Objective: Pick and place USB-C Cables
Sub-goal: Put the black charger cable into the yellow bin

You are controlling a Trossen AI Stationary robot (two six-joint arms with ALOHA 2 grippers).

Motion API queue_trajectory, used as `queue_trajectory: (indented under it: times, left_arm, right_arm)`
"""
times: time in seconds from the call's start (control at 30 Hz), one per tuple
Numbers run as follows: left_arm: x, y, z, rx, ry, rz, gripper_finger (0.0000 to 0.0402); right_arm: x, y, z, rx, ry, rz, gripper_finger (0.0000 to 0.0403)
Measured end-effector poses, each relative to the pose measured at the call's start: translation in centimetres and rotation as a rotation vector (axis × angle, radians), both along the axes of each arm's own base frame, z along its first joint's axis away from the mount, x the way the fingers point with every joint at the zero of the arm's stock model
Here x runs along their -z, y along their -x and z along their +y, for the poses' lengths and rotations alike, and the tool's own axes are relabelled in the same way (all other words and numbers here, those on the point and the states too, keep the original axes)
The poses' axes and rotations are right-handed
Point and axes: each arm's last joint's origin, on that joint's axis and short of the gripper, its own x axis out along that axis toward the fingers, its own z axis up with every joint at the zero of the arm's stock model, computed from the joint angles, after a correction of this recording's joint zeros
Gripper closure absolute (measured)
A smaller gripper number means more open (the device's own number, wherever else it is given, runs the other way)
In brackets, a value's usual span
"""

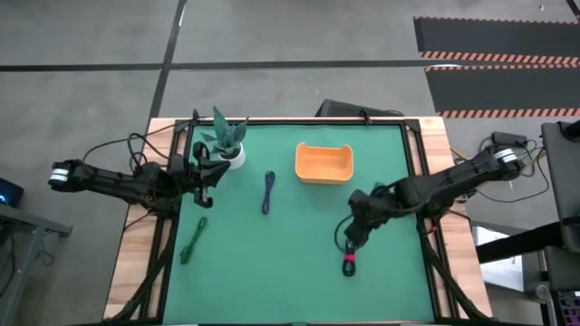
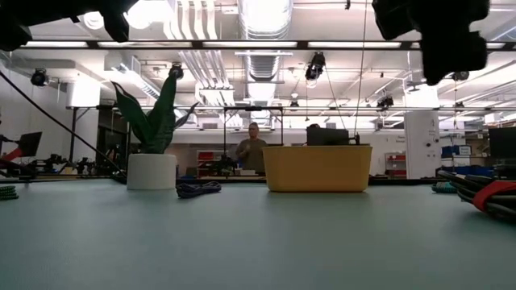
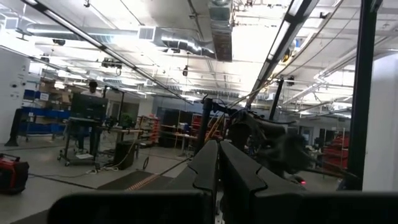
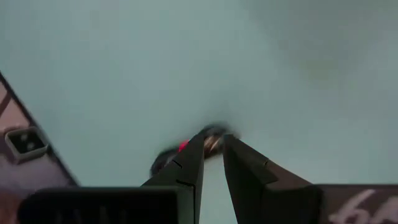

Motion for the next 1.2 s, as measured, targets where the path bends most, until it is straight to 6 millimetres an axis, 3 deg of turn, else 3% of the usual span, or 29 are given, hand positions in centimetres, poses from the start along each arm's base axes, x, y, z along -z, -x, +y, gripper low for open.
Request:
queue_trajectory:
  times: [0.53, 1.03, 1.2]
  left_arm:
    - [0.5, -0.2, 0.0, 0.001, -0.001, 0.022, 0.04]
    - [1.2, -0.2, -0.1, 0.009, -0.009, 0.057, 0.04]
    - [0.9, 0.1, 0.0, 0.005, -0.014, 0.041, 0.04]
  right_arm:
    - [1.9, -3.1, 6.3, 0.181, -0.17, 0.23, 0.0351]
    - [4.4, -3.8, 7.3, 0.447, -0.18, 0.37, 0.0349]
    - [4.4, -3.8, 7.2, 0.506, -0.187, 0.381, 0.0322]
